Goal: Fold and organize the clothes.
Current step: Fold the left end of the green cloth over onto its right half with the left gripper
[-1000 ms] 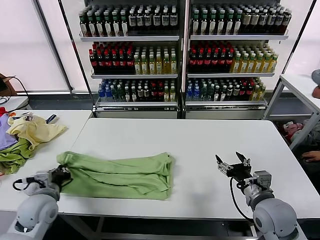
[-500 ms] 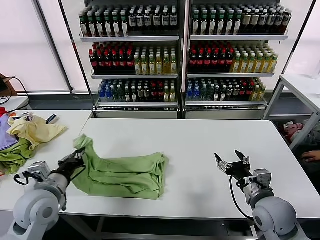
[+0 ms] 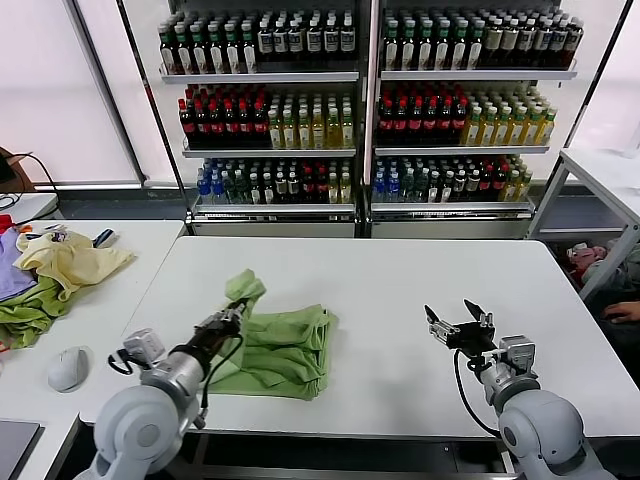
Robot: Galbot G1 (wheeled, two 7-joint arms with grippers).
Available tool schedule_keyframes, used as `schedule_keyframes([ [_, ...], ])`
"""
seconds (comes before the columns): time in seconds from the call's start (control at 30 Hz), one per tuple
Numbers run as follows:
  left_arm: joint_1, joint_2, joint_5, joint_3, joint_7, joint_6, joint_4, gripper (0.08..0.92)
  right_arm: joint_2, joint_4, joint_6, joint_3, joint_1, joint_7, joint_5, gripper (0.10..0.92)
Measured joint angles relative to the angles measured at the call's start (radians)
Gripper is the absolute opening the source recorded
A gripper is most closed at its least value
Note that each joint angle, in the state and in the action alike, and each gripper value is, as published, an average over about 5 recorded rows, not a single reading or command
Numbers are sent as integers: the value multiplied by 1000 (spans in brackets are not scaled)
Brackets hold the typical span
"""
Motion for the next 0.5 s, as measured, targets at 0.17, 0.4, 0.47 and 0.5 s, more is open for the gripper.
schedule_keyframes([
  [0.17,-41,-42,25,86,1,3,54,140,2,-3,0,0,1,0,0,823],
  [0.4,-81,-68,94,179,23,-2,111,292,8,-8,2,-5,2,0,-4,823],
  [0.47,-84,-69,113,195,33,-2,117,353,9,-7,2,-7,3,0,-5,823],
  [0.5,-83,-68,121,200,38,-1,117,379,9,-6,2,-9,3,0,-5,823],
])
